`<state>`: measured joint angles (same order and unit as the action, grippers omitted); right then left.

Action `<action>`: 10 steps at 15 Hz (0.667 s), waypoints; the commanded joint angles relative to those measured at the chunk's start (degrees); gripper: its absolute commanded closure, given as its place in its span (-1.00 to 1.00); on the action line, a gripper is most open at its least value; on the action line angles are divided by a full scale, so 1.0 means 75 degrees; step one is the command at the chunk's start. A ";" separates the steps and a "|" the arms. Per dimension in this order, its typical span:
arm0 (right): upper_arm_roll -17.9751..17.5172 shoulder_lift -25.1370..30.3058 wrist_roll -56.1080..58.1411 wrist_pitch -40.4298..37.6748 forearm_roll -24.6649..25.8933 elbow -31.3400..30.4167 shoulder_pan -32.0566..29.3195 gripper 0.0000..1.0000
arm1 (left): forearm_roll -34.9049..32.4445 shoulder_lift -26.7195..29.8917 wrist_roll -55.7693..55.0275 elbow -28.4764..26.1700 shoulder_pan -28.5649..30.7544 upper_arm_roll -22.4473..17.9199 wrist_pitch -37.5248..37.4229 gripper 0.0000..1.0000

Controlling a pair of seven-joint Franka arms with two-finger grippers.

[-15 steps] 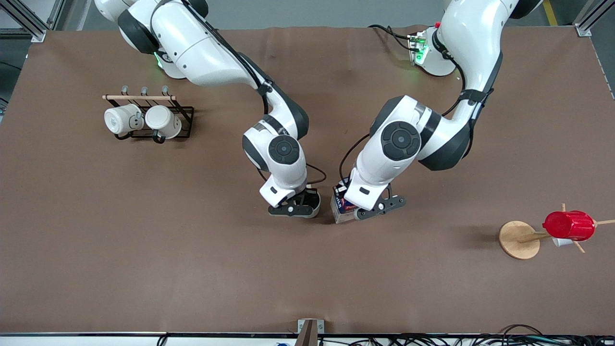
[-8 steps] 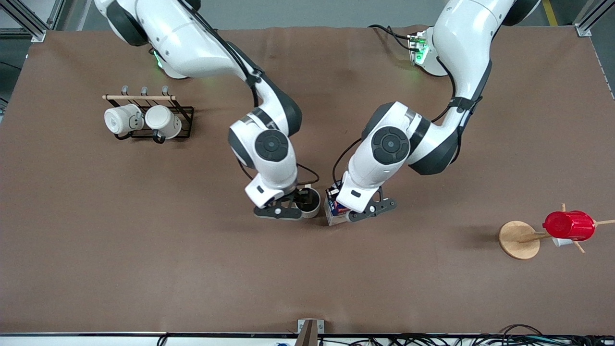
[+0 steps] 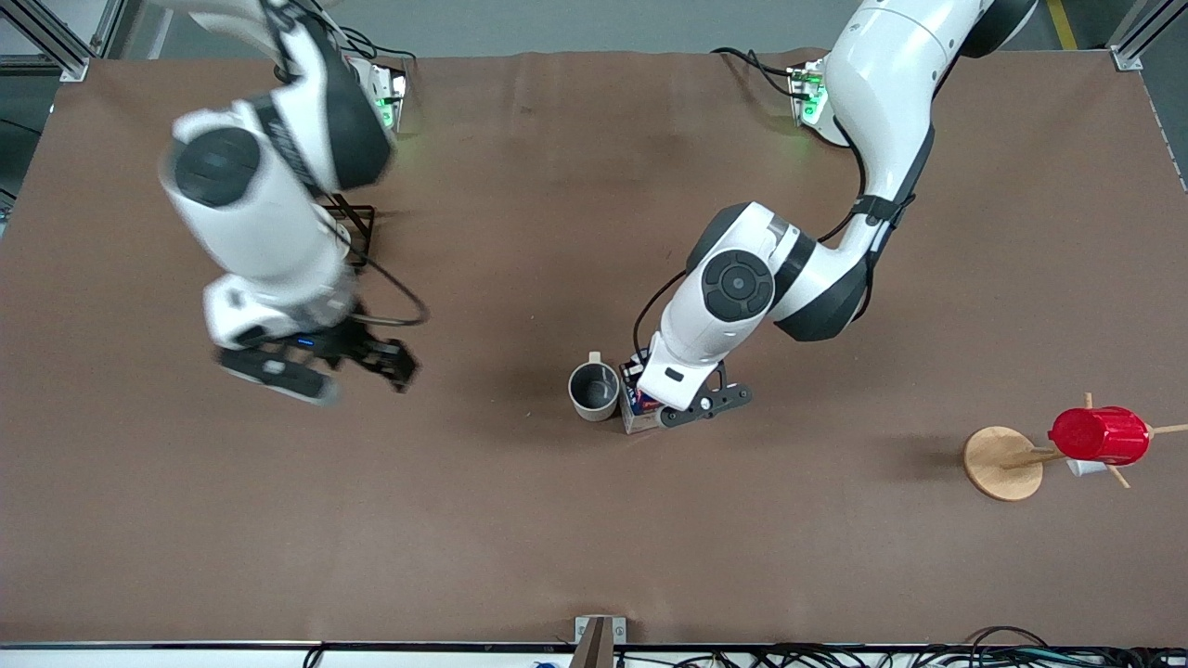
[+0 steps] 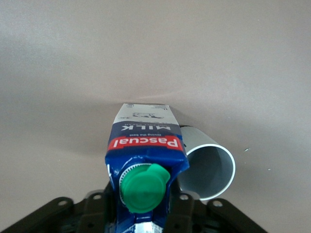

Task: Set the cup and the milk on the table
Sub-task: 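Set the mug down, withdraw the right gripper while the left lowers milk, then open the left gripper beside the mug and retract it upward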

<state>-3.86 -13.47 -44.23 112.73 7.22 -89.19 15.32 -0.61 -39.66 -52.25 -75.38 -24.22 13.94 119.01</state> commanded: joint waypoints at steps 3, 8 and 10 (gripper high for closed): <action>-0.0165 0.1455 0.1533 -0.0662 0.0046 -0.0905 -0.1722 -1.00 | 0.0000 0.0493 -0.0006 0.0183 0.0158 -0.0124 -0.0141 -1.00; 0.0418 0.2136 0.4054 -0.1928 -0.0175 -0.0695 -0.2452 -1.00 | -0.1193 0.1442 0.0730 0.0172 0.0568 -0.0136 -0.1369 -1.00; 0.0958 0.2078 0.4875 -0.2547 -0.0935 -0.0110 -0.2441 -1.00 | -0.1255 0.1934 0.1187 0.0148 0.0930 -0.0136 -0.1918 -1.00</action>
<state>0.61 1.25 -13.04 97.14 4.47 -92.27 -2.67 -8.57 -29.45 -46.59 -72.89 -19.44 13.06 108.51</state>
